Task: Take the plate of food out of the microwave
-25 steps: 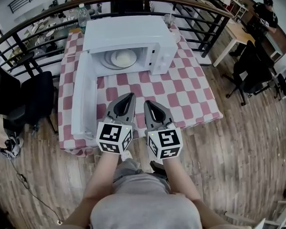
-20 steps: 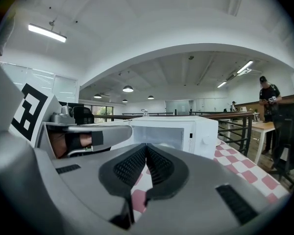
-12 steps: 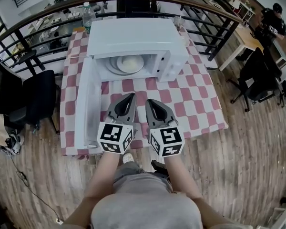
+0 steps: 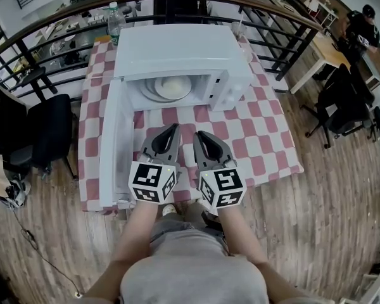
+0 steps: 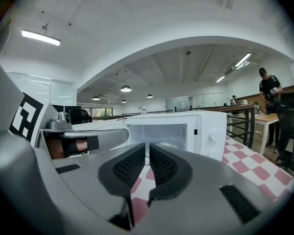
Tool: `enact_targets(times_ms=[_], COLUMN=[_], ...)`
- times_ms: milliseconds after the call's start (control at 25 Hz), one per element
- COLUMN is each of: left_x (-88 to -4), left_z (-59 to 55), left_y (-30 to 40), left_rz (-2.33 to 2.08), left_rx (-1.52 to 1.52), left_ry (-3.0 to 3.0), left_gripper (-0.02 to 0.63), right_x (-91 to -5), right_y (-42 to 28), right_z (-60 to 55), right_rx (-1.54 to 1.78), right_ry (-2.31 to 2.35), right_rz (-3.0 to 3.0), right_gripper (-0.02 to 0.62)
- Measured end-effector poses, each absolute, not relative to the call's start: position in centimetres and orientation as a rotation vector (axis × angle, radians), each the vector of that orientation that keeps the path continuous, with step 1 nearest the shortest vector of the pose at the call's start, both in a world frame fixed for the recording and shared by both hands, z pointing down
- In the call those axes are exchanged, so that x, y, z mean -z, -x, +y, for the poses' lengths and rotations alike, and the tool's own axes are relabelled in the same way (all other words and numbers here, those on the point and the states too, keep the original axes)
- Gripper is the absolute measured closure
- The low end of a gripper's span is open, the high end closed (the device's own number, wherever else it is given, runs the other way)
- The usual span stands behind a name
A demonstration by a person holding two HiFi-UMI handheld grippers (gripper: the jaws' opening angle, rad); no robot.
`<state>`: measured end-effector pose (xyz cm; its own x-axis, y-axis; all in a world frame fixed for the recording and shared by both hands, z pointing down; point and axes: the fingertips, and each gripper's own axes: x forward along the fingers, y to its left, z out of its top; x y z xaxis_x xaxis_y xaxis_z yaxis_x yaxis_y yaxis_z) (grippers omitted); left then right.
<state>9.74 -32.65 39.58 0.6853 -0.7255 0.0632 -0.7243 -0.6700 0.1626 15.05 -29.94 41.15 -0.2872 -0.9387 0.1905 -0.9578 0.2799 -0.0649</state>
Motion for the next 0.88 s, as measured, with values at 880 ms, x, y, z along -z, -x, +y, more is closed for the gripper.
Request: enact_targets(times_ms=[880], left_x=[-41.1], left_z=[-36.9], left_y=[-8.8], left_rz=[-1.296], left_rx=[-0.005], left_ry=[-2.679], left_gripper=[0.606], right_x=[-44.0], right_y=[-16.6], right_z=[-37.3], right_rx=[-0.613], right_ry=[-1.722], right_rz=[-2.536], right_gripper=[0.339])
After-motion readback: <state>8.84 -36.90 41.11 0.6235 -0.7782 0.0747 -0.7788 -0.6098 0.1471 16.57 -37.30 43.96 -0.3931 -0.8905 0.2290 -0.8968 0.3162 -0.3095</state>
